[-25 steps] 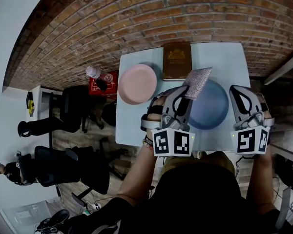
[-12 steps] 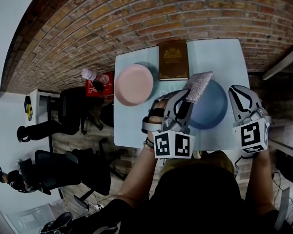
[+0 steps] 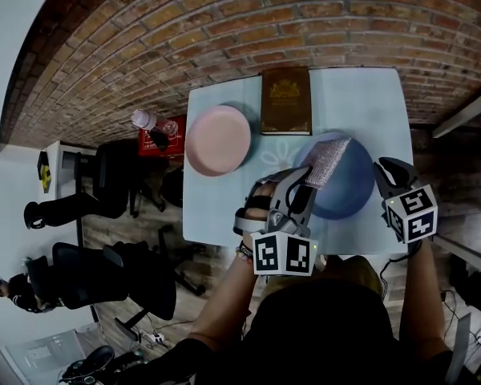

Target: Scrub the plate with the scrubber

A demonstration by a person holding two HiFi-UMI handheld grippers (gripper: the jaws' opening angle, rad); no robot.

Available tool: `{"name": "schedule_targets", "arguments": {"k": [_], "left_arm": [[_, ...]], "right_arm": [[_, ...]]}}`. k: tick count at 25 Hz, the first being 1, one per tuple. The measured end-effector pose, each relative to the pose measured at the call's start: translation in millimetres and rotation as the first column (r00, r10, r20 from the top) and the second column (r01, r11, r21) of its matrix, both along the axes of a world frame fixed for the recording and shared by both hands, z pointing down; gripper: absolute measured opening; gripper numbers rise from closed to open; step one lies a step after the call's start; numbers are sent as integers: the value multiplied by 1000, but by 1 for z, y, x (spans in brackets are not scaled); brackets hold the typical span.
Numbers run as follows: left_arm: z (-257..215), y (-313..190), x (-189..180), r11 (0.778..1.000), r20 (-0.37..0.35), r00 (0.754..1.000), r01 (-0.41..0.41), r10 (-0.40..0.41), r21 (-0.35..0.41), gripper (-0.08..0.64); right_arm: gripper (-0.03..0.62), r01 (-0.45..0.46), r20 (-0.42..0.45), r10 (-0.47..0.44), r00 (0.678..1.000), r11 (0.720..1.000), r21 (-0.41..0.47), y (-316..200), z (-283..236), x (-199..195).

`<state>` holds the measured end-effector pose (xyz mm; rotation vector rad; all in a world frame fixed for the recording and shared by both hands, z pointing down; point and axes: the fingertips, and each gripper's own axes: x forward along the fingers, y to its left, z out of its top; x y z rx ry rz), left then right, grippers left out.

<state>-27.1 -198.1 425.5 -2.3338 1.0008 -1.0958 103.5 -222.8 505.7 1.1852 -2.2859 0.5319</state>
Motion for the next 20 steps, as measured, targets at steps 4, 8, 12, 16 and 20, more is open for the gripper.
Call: {"name": "schedule_targets", "arguments": {"k": [4, 8, 12, 16, 20], "left_arm": [[10, 4, -1, 1000, -5, 1000, 5, -5, -23, 78], [20, 7, -3, 999, -2, 1000, 0, 0, -43, 78], [29, 7, -4, 998, 4, 1000, -7, 7, -56, 78], [33, 6, -5, 998, 2, 1000, -9, 10, -65, 78], [35, 7, -6, 997, 2, 1000, -16, 17, -74, 78]], "right_arm": [[84, -53, 36, 57, 998, 993, -104, -1, 36, 8], [100, -109, 51, 122, 991, 972, -207, 3, 72, 16], [101, -157, 77, 190, 979, 938, -309, 11, 103, 21], [101, -190, 119, 252, 961, 905, -382, 16, 119, 22], [101, -232, 133, 310, 941, 880, -414, 17, 127, 25]]}}
